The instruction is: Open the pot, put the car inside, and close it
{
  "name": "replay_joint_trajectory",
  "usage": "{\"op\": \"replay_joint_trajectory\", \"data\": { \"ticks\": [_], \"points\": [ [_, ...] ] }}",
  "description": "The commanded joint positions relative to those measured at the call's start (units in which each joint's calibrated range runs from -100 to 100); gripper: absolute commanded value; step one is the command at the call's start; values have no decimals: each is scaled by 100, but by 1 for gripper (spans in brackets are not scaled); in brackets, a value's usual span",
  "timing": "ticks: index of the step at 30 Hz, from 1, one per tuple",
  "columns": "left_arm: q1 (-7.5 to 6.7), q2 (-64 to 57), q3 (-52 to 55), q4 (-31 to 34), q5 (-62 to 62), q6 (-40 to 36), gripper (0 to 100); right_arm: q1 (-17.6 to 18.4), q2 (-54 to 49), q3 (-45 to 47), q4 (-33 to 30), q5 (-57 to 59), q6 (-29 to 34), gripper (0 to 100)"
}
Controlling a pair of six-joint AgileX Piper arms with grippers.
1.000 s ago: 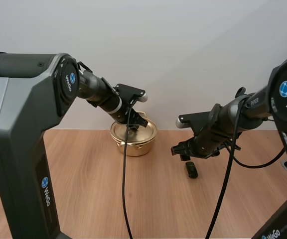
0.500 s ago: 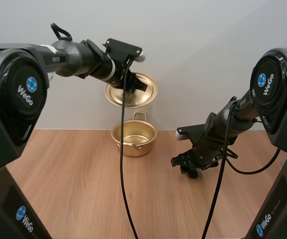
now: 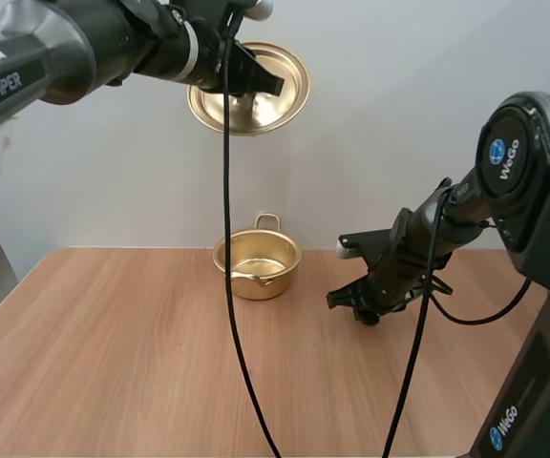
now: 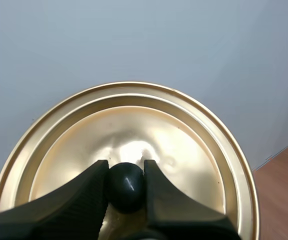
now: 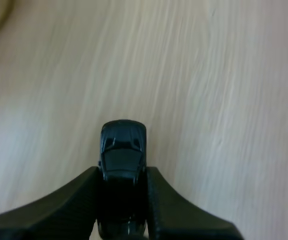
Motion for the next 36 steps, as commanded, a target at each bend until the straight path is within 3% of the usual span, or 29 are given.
{"op": "replay_joint_trajectory", "data": {
  "ticks": [1, 8, 16, 24, 27, 28, 30, 32, 33, 34, 36],
  "points": [
    [-4, -152, -16, -22, -53, -139, 0, 18, -47, -411, 43, 48, -5, 0],
    [-4, -584, -16, -58, 52, -394, 0, 437, -31, -1927, 480, 303, -304, 0],
    [3, -915, -16, -32, 171, -394, 0, 1172, 575, -2974, 367, 399, -537, 0],
    [446, -963, -177, -412, 356, -394, 0, 1257, 1671, -3053, 525, 221, -537, 0],
    [518, -963, -368, -532, 722, -394, 0, 1257, 1762, -3079, 555, 166, -537, 0],
    [519, -963, -412, -559, 846, -394, 0, 1257, 1762, -3083, 555, 144, -537, 4],
    [519, -963, -495, -572, 1087, -394, 0, 1257, 1762, -3083, 555, 104, -537, 34],
    [519, -963, -495, -592, 1219, -394, 0, 1257, 1762, -3083, 555, 104, -537, 72],
    [519, -963, -495, -592, 1245, -394, 0, 1257, 1762, -3083, 555, 99, -537, 81],
    [519, -963, -495, -592, 1267, -394, 0, 1257, 1730, -3083, 568, 83, -537, 80],
    [519, -963, -495, -592, 1316, -394, 0, 1257, 1629, -3083, 580, 100, -537, 68]
  ]
}}
